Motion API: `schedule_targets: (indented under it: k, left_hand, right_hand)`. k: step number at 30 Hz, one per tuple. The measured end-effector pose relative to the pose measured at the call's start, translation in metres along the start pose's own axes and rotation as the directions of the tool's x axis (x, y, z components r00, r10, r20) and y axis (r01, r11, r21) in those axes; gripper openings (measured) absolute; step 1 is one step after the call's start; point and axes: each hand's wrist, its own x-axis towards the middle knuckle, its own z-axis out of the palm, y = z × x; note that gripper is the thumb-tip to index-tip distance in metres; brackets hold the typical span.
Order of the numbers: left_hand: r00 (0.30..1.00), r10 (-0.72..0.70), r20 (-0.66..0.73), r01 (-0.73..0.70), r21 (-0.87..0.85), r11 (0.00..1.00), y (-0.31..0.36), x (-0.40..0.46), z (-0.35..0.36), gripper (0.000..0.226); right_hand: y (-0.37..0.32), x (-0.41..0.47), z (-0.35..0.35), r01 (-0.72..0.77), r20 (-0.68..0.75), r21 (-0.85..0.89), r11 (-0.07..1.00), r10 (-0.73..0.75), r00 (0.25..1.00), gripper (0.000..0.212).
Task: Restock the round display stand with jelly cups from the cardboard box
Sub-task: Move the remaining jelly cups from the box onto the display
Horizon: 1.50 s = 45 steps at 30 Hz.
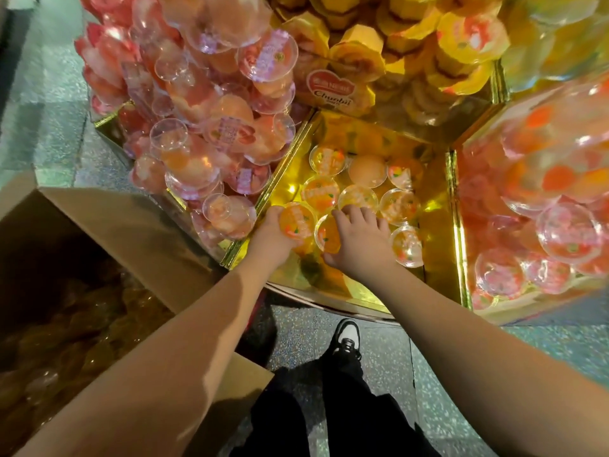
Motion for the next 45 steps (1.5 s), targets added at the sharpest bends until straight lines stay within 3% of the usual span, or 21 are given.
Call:
schedule_targets:
  k: [6, 8, 10, 12, 14, 16, 17, 22, 25, 27, 35, 38, 41, 45]
  left_hand:
    - [1.0, -0.018, 0.015, 0.019, -0.039, 0.999, -0.003, 0.005, 0.005, 0.062]
    - [0.996, -0.083, 0.025, 0.085, -0.082, 0.993, 0.002, 0.005, 0.007, 0.064]
    - [0.986, -0.158, 0.06, 0.168, -0.244, 0.955, 0.003, 0.008, 0.01, 0.074]
    - [0.964, -0.256, 0.075, 0.262, -0.449, 0.855, 0.002, 0.013, 0.016, 0.078]
    - [0.949, -0.298, 0.103, 0.304, -0.55, 0.778, 0.005, 0.012, 0.018, 0.057]
    - [0.945, -0.323, 0.053, 0.294, -0.573, 0.765, 0.007, 0.01, 0.019, 0.015]
    - [0.935, -0.352, 0.034, 0.302, -0.594, 0.746, 0.007, 0.009, 0.02, 0.006]
    - [0.916, -0.402, -0.008, 0.304, -0.64, 0.705, 0.005, 0.011, 0.021, 0.02]
    - [0.89, -0.446, 0.089, 0.353, -0.753, 0.555, 0.011, 0.005, 0.021, 0.017]
    - [0.886, -0.432, 0.171, 0.404, -0.743, 0.533, 0.011, 0.004, 0.023, 0.017]
    - [0.874, -0.475, 0.099, 0.381, -0.746, 0.545, 0.005, 0.006, 0.024, 0.023]
    - [0.87, -0.469, 0.15, 0.414, -0.739, 0.531, 0.009, 0.0, 0.021, 0.026]
    - [0.872, -0.454, 0.182, 0.424, -0.744, 0.516, 0.016, -0.012, 0.009, 0.016]
    - [0.914, -0.359, 0.191, 0.366, -0.769, 0.525, 0.017, -0.043, -0.014, 0.02]
  right_hand:
    - [-0.006, 0.01, 0.012, -0.04, -0.074, 0.005, 0.999, 0.04, 0.996, 0.08]
    - [-0.006, 0.01, 0.016, -0.04, -0.082, 0.0, 0.999, 0.04, 0.996, 0.081]
    - [-0.006, 0.008, 0.019, -0.044, -0.093, 0.004, 0.999, 0.044, 0.995, 0.082]
    - [-0.003, 0.005, 0.022, -0.041, -0.111, 0.033, 0.999, 0.045, 0.993, 0.083]
    - [0.0, 0.0, 0.024, -0.044, -0.113, 0.049, 0.998, 0.049, 0.992, 0.083]
    - [0.003, -0.002, 0.026, -0.043, -0.119, 0.05, 0.998, 0.049, 0.992, 0.082]
    - [0.004, -0.003, 0.026, -0.038, -0.128, 0.054, 0.998, 0.044, 0.991, 0.08]
    - [0.005, 0.0, 0.024, -0.026, -0.108, 0.077, 0.997, 0.034, 0.994, 0.077]
    - [0.003, -0.001, 0.025, -0.054, -0.127, 0.089, 0.995, 0.065, 0.99, 0.075]
    - [0.001, -0.001, 0.026, -0.062, -0.137, 0.089, 0.994, 0.073, 0.988, 0.075]
    - [-0.001, -0.011, 0.021, -0.067, -0.133, 0.149, 0.987, 0.087, 0.987, 0.081]
    - [0.006, -0.027, 0.018, -0.104, -0.183, 0.246, 0.964, 0.152, 0.971, 0.065]
    - [0.019, -0.044, 0.01, -0.154, -0.126, 0.313, 0.937, 0.201, 0.971, 0.053]
    - [0.026, -0.06, -0.014, -0.165, -0.069, 0.345, 0.924, 0.2, 0.977, 0.043]
